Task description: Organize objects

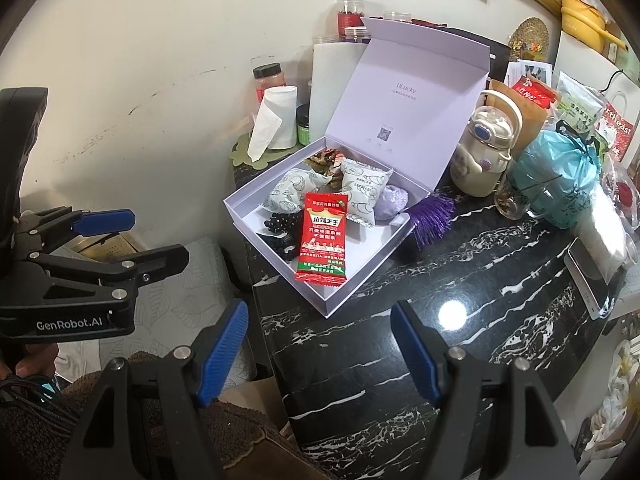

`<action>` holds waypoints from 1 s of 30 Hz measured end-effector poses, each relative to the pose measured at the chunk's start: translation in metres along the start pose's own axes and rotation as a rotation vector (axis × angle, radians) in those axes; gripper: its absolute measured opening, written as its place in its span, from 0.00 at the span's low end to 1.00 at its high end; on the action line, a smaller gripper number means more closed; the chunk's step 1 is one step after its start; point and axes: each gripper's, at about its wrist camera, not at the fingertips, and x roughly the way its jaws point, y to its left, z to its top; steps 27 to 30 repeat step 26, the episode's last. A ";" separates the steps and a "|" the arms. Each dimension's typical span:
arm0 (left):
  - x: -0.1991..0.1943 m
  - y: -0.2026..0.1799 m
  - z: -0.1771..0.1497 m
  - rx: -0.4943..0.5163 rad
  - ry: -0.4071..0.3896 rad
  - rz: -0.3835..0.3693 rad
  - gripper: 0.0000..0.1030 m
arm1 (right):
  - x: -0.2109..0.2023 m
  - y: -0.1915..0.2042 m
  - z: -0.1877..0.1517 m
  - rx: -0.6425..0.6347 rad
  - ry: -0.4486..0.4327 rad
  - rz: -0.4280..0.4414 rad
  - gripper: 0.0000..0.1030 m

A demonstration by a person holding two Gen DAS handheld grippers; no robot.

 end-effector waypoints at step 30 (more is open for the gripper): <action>0.023 -0.009 -0.002 0.033 0.072 0.004 0.79 | 0.013 -0.013 -0.008 0.062 0.058 -0.003 0.72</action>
